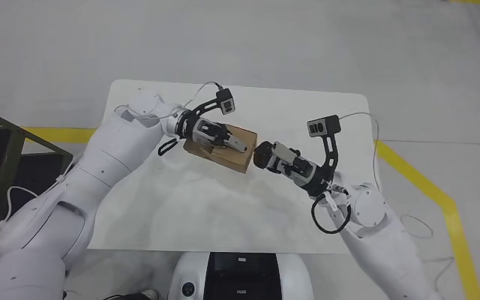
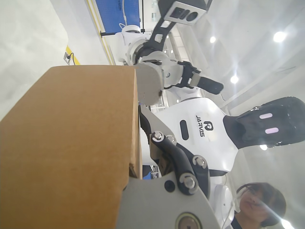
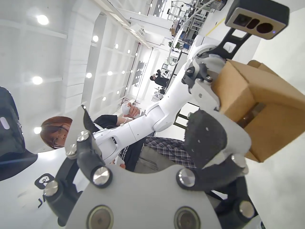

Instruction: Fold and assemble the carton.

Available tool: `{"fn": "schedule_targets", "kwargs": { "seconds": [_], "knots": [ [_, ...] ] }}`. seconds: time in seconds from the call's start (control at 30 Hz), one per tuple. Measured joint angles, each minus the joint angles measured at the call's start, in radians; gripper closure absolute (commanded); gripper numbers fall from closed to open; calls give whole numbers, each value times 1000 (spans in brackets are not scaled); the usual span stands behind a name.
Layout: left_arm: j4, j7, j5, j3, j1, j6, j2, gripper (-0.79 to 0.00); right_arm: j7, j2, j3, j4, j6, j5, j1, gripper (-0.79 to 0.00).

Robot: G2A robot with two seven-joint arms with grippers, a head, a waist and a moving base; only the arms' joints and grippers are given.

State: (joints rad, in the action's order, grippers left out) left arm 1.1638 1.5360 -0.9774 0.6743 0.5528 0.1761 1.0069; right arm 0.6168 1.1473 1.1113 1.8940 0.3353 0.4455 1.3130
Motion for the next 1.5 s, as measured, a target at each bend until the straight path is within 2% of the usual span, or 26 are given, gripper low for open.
{"fn": "schedule_targets", "kwargs": {
  "seconds": [0.27, 0.63, 0.9, 1.13, 1.23, 1.5],
  "knots": [
    [31, 0, -27, 36, 35, -3, -28, 0, 4, -7, 74, -15, 21, -20, 15, -785],
    [35, 0, -87, 45, 27, -41, -45, 0, 30, -13, 140, -31, 71, -73, 16, -785],
    [63, 0, -195, 0, 3, -70, -55, 0, 71, -13, 145, -56, 115, -62, 0, -785],
    [112, 0, -295, -47, -24, -31, -75, 0, 104, -16, 170, -76, 139, -41, -4, -785],
    [136, 0, -303, -65, -35, -32, -85, 0, 112, -16, 176, -78, 145, -36, -6, -785],
    [135, 0, -302, -65, -35, -33, -85, 0, 112, -16, 175, -78, 145, -36, -6, -785]
  ]
}}
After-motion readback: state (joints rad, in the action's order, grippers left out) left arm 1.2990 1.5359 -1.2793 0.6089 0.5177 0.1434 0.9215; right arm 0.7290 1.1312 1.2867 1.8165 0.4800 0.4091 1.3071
